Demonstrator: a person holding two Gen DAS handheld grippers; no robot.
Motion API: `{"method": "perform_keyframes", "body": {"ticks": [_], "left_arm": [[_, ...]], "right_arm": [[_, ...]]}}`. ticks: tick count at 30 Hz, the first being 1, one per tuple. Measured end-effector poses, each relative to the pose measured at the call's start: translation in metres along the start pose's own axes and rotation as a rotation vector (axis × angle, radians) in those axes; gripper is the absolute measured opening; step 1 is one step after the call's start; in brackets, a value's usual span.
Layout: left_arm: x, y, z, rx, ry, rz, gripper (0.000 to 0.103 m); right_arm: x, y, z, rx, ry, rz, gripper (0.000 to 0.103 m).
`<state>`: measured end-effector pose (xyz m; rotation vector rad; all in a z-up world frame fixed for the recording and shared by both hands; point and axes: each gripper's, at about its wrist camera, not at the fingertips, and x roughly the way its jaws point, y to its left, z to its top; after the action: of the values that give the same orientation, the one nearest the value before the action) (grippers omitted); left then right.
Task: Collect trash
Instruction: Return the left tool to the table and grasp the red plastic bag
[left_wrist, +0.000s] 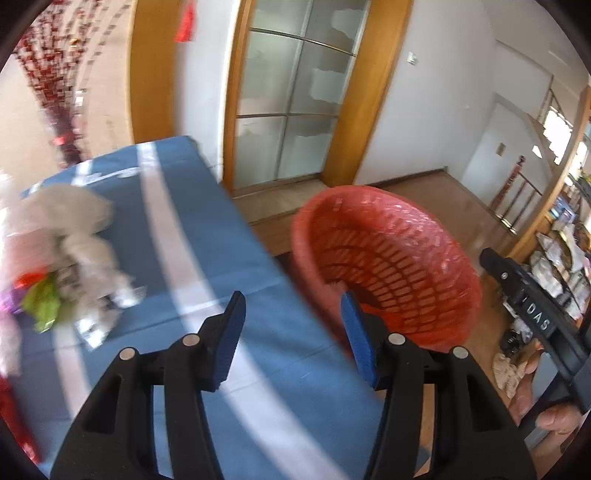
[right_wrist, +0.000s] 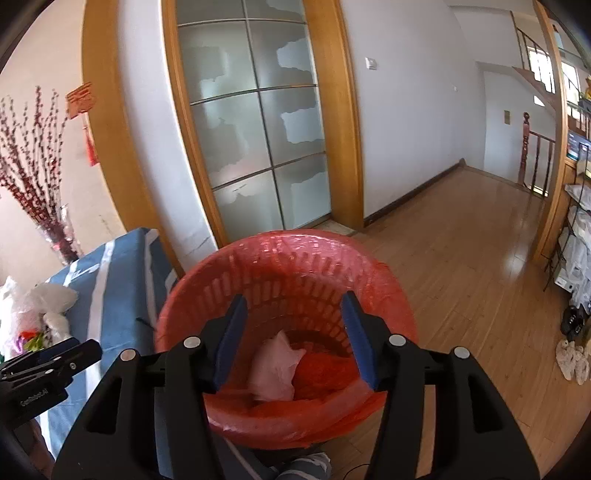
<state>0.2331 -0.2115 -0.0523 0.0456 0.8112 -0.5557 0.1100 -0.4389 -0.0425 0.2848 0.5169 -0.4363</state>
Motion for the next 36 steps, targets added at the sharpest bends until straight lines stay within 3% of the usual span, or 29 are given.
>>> {"method": "perform_keyframes", "body": {"ticks": [7,13,17,20,24,32,34,36], "left_arm": [[-0.055,0.044,-0.019,-0.02,-0.073,0.155,0.055],[-0.104,0.096,-0.045,-0.068,-0.13,0.373,0.059],[-0.128,0.136,-0.064,-0.118,-0.143,0.515,0.059],[-0.135,0.173,-0.077,-0.205,-0.106,0.567,0.061],[-0.136,0.207,-0.092,-0.321,-0.074,0.538,0.061],[-0.121,0.219,-0.093,-0.37,-0.035,0.462,0.06],[-0.119,0.22,-0.094,-0.395,-0.03,0.431,0.057],[-0.119,0.221,-0.096,-0.414,-0.039,0.383,0.043]], "right_arm": [[-0.012,0.026,-0.005,-0.031,0.004,0.062,0.057],[-0.024,0.061,-0.015,-0.096,-0.005,0.134,0.064],[-0.032,0.087,-0.023,-0.154,-0.008,0.183,0.07],[-0.036,0.107,-0.029,-0.188,-0.017,0.202,0.078],[-0.038,0.127,-0.037,-0.235,-0.013,0.22,0.079],[-0.042,0.156,-0.045,-0.291,0.003,0.26,0.079],[-0.043,0.162,-0.045,-0.297,0.007,0.277,0.079],[-0.045,0.17,-0.046,-0.309,0.005,0.293,0.079]]}}
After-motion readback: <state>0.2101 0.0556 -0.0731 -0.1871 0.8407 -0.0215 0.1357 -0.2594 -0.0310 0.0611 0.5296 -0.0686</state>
